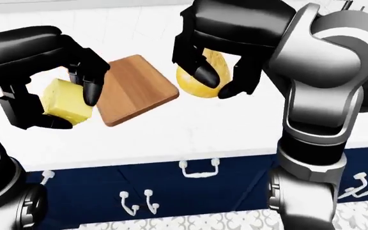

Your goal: Place the bread and cheese on the cutting board.

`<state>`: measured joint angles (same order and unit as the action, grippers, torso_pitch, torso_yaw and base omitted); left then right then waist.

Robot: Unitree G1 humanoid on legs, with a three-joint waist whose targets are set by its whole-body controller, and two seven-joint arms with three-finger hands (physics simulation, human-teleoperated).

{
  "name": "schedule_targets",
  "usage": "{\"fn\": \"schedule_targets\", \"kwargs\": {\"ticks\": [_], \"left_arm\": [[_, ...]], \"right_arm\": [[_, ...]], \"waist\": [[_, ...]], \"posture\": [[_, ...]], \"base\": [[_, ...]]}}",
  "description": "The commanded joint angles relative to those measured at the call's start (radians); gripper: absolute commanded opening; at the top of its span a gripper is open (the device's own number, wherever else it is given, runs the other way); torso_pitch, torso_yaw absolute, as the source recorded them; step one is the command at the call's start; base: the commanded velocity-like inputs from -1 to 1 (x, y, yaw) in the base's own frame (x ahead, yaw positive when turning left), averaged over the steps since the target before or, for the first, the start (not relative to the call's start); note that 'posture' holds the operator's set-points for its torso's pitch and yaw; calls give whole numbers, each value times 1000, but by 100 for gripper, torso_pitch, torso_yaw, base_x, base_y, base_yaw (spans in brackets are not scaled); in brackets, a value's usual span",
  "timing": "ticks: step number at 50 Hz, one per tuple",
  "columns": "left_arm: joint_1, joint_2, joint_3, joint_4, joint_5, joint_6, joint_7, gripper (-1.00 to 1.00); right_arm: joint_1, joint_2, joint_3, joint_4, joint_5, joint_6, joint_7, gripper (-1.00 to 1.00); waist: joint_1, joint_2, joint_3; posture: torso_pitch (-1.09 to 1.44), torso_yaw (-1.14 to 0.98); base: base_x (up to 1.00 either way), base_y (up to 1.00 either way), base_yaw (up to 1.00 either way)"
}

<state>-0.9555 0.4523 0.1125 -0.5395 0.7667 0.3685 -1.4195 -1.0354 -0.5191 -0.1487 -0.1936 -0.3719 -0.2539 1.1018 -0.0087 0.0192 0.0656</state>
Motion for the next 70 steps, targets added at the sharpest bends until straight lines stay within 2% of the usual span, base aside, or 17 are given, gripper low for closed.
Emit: {"fn": "schedule_targets", "kwargs": {"ticks": [1,2,3,4,5,7,11,18,22,28,30,32,33,36,41,54,70], "left_arm": [[-21,11,17,-3,8,-1,19,-100],[-21,11,18,-3,8,-1,19,-100],[-21,11,18,-3,7,-1,19,-100],[-20,12,18,-4,7,-1,19,-100],[-20,11,18,-4,6,-2,20,-100],[-20,12,18,-4,6,-1,20,-100],[-20,10,17,-1,6,-1,25,-100],[-47,16,19,27,2,-7,50,-100],[-52,20,18,22,0,-2,45,-100],[-44,29,26,21,-12,-3,46,-100],[-41,32,28,22,-15,-4,49,-100],[-40,33,27,18,-17,-1,49,-100],[-37,34,27,15,-17,0,48,-100],[-32,37,29,14,-18,-2,48,-100],[-11,43,38,8,-26,-10,51,-100],[-8,97,68,41,-54,-37,76,-100],[26,170,108,3,-96,0,68,-100]], "right_arm": [[-23,-2,-4,-10,7,2,-12,-100],[-24,0,-4,-15,14,11,-7,-100],[-22,1,-4,-16,17,12,-5,-100],[-17,4,-4,-22,21,20,-2,-100],[-16,5,-4,-27,23,29,0,-100],[-8,7,-5,-38,29,38,6,-100],[1,8,-5,-43,33,42,10,-100],[-34,17,8,25,7,17,-28,-100],[-82,65,41,110,-43,-14,-88,-100],[-167,110,63,261,-97,-71,-163,-100],[-194,114,65,309,-109,-89,-187,-100],[-213,120,70,352,-124,-108,-212,-100],[-221,125,74,377,-133,-119,-227,-100],[-242,140,86,454,-161,-161,-272,-100],[-248,169,97,505,-192,-193,-307,-100],[-295,208,111,593,-222,-225,-363,-100],[-476,361,202,1116,-456,-373,-731,-100]], "waist": [[4,5,-23],[2,49,-36],[-4,69,-56],[7,64,-16],[14,63,-9],[5,40,-14],[-5,12,-3],[4,-3,-10],[10,-7,-9],[19,-19,-1],[28,-35,-1],[39,-70,-8],[41,-51,-2],[34,-43,-12],[19,-28,-14],[-1,-21,-14],[-1,-4,-17]], "posture": [[0,0],[0,0],[0,0],[0,0],[0,0],[0,0],[0,0],[0,0],[0,0],[0,0],[0,0],[0,0],[0,0],[0,0],[0,0],[0,0],[0,0]], "base": [[0,54,0],[0,51,0],[0,11,0],[0,0,0],[0,0,0],[0,0,0],[0,0,0],[0,0,0],[0,0,0],[0,0,0],[0,0,0],[0,0,0],[0,0,0],[0,0,0],[0,0,0],[0,0,0],[0,0,0]]}}
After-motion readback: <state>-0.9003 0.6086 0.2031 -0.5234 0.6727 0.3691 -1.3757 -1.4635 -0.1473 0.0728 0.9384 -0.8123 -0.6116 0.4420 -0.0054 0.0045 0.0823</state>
